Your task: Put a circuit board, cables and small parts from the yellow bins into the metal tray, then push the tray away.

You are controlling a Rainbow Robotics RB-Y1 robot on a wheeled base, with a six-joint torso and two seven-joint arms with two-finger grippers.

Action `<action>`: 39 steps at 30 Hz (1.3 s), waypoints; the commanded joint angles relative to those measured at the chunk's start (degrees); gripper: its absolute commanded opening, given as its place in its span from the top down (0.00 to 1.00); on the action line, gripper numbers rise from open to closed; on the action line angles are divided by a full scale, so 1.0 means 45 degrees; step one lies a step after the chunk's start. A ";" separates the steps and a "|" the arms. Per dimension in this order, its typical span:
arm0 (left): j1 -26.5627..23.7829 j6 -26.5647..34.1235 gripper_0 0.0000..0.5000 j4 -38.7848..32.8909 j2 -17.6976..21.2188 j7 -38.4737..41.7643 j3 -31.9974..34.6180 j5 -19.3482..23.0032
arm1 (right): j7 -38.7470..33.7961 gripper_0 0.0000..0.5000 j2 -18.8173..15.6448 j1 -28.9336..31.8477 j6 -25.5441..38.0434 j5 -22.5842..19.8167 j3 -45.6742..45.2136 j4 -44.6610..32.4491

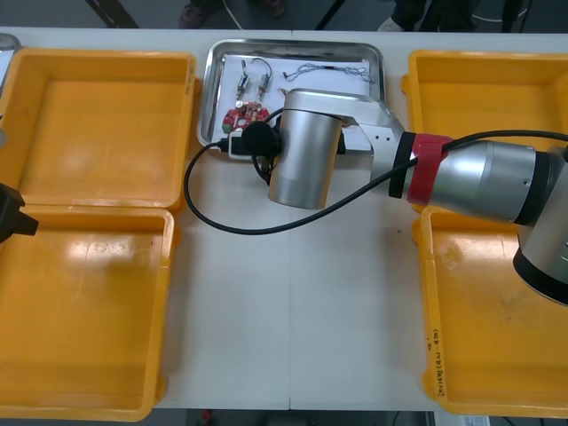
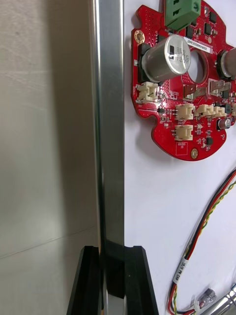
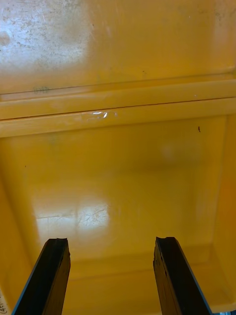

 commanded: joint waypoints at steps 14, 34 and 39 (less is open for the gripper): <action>0.0182 0.0081 0.00 -0.0336 0.0584 -0.0491 0.0427 0.0102 | 0.0680 0.99 0.0242 -0.0989 -0.1846 0.0047 0.0083 0.1521; 0.0182 0.0081 0.00 -0.0336 0.0584 -0.0491 0.0427 0.0102 | 0.0680 0.00 0.0222 -0.0677 0.0791 -0.1457 -0.1889 0.0467; 0.0182 0.0081 0.00 -0.0336 0.0584 -0.0491 0.0427 0.0102 | 0.0504 0.00 0.0242 0.0358 0.3213 -0.1828 -0.4292 -0.1037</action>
